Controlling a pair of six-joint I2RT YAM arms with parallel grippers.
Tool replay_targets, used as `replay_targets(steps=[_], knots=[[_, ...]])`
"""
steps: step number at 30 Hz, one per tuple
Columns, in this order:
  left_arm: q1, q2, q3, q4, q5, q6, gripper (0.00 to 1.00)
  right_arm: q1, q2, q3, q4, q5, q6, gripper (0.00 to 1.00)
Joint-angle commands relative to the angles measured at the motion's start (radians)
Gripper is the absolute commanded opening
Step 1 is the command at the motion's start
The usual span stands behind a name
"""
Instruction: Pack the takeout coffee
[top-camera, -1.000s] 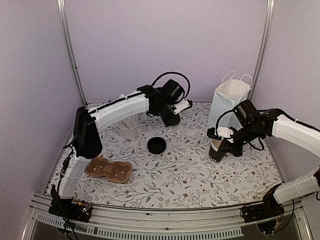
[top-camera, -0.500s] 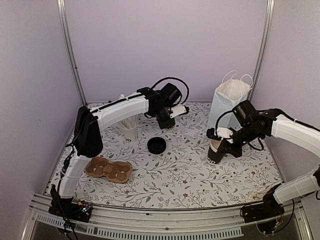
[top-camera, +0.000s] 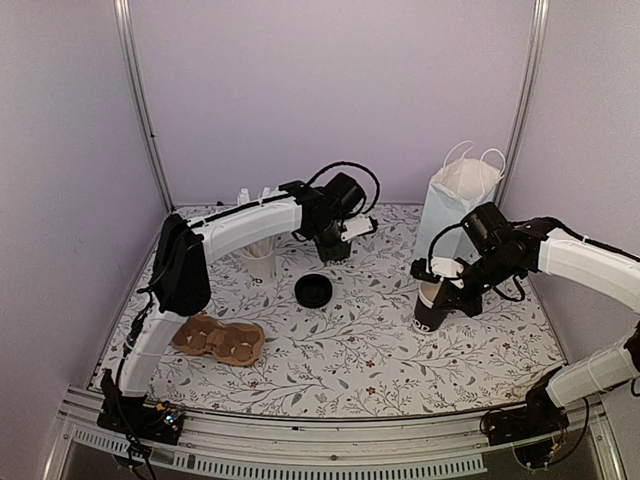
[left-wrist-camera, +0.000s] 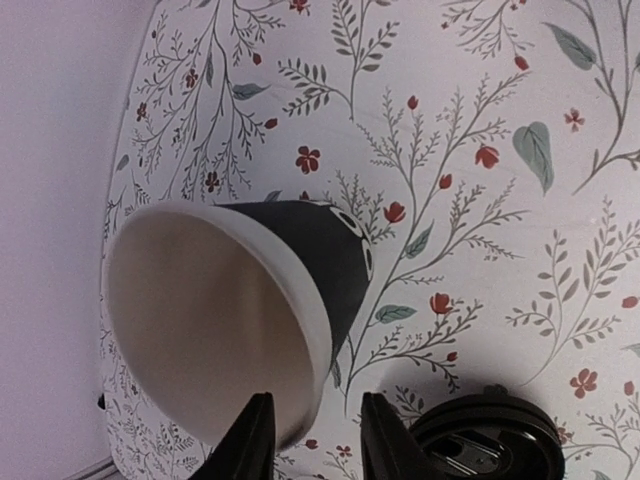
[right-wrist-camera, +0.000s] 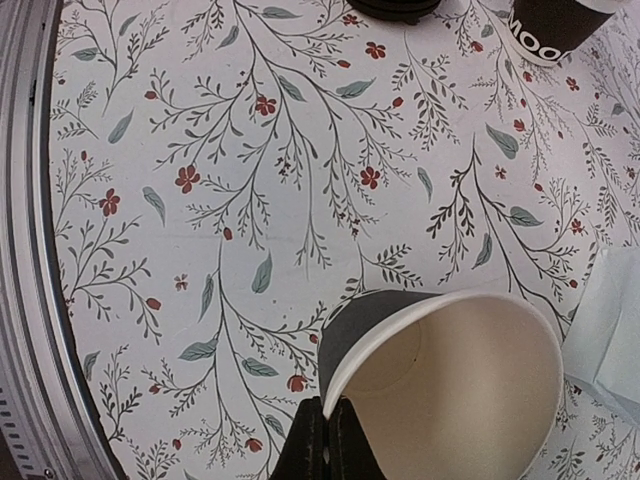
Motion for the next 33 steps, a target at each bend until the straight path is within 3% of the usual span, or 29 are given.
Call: replay_targets(steps=[1, 12, 21, 26, 30, 33], knots=[[0.002, 0.013, -0.002, 0.050, -0.069, 0.005, 0.36, 0.006, 0.011, 0.026, -0.007, -0.024, 0.008, 0.00], [-0.023, -0.067, -0.016, 0.118, -0.139, -0.026, 0.41, 0.036, 0.008, 0.029, 0.024, -0.033, 0.005, 0.00], [-0.054, -0.302, -0.155, 0.179, -0.164, -0.149, 0.46, 0.228, 0.090, 0.061, 0.067, 0.097, -0.021, 0.00], [-0.092, -0.440, -0.372, 0.121, -0.171, -0.230, 0.59, 0.304, 0.147, 0.108, 0.079, 0.103, -0.033, 0.00], [-0.104, -0.554, -0.547, 0.095, -0.064, -0.369, 0.66, 0.383, 0.198, 0.136, 0.070, 0.139, -0.028, 0.00], [-0.112, -0.631, -0.652, 0.113, 0.014, -0.458, 0.85, 0.423, 0.236, 0.145, 0.072, 0.159, -0.020, 0.00]])
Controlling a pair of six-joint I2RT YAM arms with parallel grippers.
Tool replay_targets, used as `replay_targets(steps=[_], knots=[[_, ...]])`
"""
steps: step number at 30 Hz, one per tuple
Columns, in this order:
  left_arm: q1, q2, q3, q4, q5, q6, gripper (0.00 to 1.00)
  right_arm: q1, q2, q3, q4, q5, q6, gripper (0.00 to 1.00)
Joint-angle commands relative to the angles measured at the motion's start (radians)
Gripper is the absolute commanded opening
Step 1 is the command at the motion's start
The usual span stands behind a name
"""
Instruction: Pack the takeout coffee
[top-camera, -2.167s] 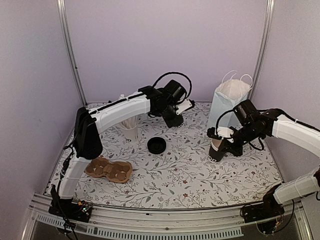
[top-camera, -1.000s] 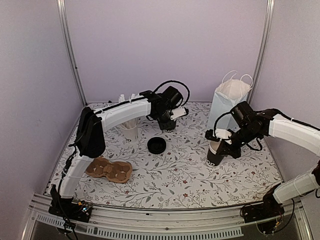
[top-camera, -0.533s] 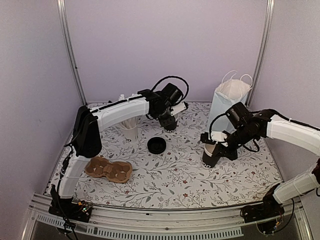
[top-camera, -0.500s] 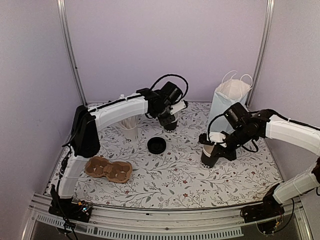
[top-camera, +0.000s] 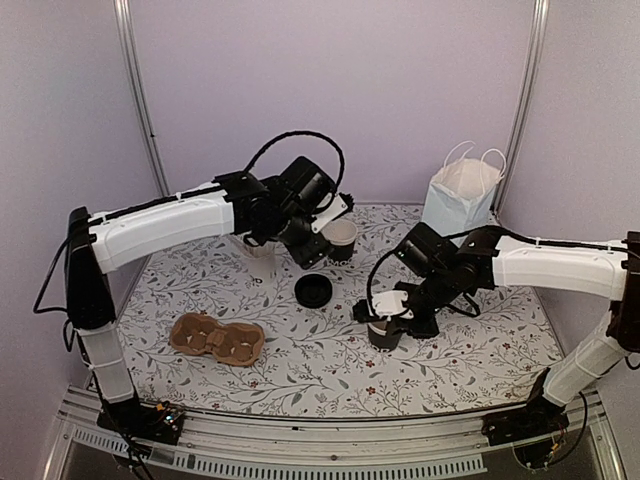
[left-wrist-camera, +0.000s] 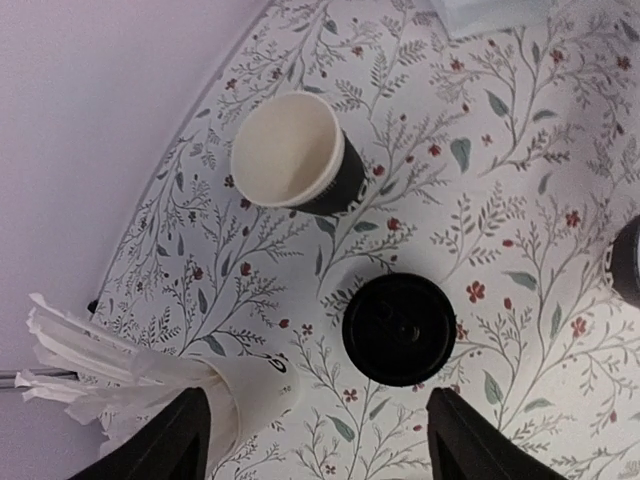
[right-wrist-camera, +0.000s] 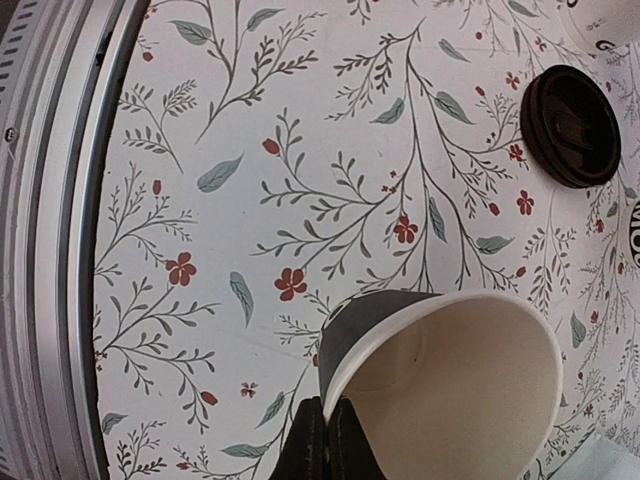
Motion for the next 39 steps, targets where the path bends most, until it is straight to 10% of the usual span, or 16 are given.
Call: replay_targets(steps=[1, 5, 14, 19, 29, 39], knots=[[-0.017, -0.088, -0.143, 0.001, 0.127, -0.171, 0.86, 0.055, 0.055, 0.030, 0.011, 0.037, 0.004, 0.00], [-0.038, -0.154, -0.242, 0.072, 0.163, -0.206, 0.86, 0.077, 0.092, 0.053, 0.004, 0.044, 0.009, 0.01], [-0.045, -0.120, -0.280, 0.071, 0.271, -0.202, 0.67, 0.062, -0.060, 0.101, -0.084, 0.090, -0.006, 0.48], [-0.043, -0.080, -0.277, 0.100, 0.275, -0.192, 0.61, -0.173, -0.229, 0.102, -0.121, -0.130, 0.008, 0.49], [-0.014, 0.089, -0.244, 0.148, 0.233, -0.223, 0.48, -0.707, -0.608, -0.399, 0.298, -0.478, 0.200, 0.48], [0.023, 0.166, -0.208, 0.172, 0.260, -0.298, 0.47, -0.780, -0.617, -0.414, 0.300, -0.410, 0.129, 0.47]])
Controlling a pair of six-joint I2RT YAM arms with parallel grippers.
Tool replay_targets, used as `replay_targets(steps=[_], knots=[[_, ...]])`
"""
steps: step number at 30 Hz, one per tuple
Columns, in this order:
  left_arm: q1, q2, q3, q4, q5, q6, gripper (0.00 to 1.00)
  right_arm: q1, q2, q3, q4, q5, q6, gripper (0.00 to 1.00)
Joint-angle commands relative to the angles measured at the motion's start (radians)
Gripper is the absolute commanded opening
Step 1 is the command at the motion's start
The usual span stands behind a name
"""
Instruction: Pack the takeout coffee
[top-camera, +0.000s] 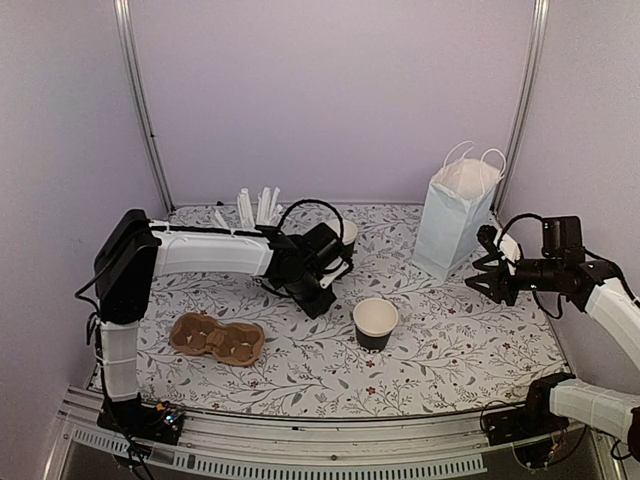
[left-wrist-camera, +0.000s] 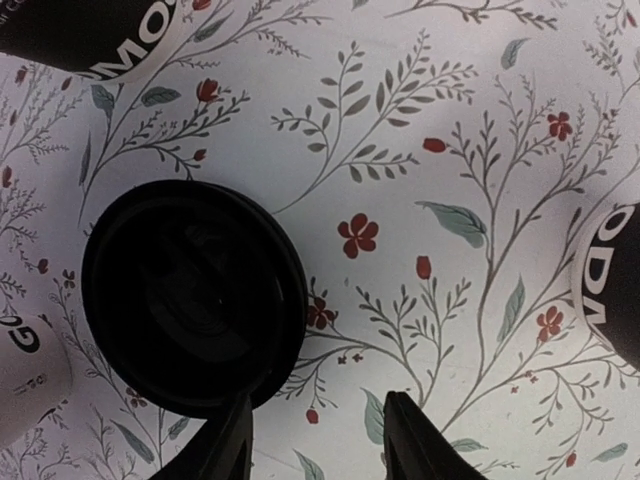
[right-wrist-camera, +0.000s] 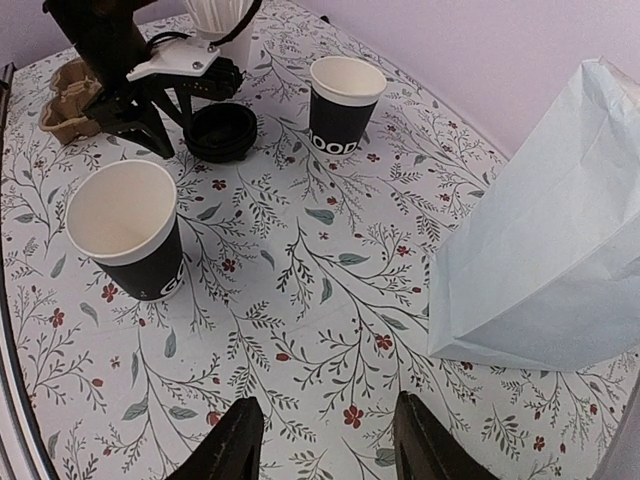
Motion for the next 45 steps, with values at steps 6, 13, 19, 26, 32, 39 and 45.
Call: replay_targets(steps=[6, 13, 19, 26, 32, 39, 45], knots=[[0.045, 0.048, 0.119, -0.019, 0.005, -0.025, 0.44, -0.002, 0.042, -0.005, 0.025, -0.077, -0.030, 0.47], [0.066, 0.121, 0.223, -0.095, 0.073, -0.052, 0.43, -0.003, 0.061, -0.005, 0.027, -0.059, -0.041, 0.47], [0.074, 0.171, 0.292, -0.147, 0.082, -0.093, 0.52, -0.003, 0.047, -0.006, 0.020, -0.076, -0.046, 0.47], [0.080, 0.219, 0.356, -0.206, 0.084, -0.114, 0.46, 0.009, 0.049, -0.007, 0.021, -0.077, -0.047, 0.47], [0.079, 0.233, 0.373, -0.219, 0.085, -0.120, 0.41, 0.019, 0.052, -0.006, 0.021, -0.066, -0.050, 0.47], [0.080, 0.248, 0.381, -0.234, 0.099, -0.122, 0.38, 0.021, 0.048, -0.010, 0.024, -0.060, -0.053, 0.47], [0.079, 0.252, 0.379, -0.234, 0.108, -0.125, 0.31, 0.023, 0.048, -0.010, 0.026, -0.058, -0.055, 0.47]])
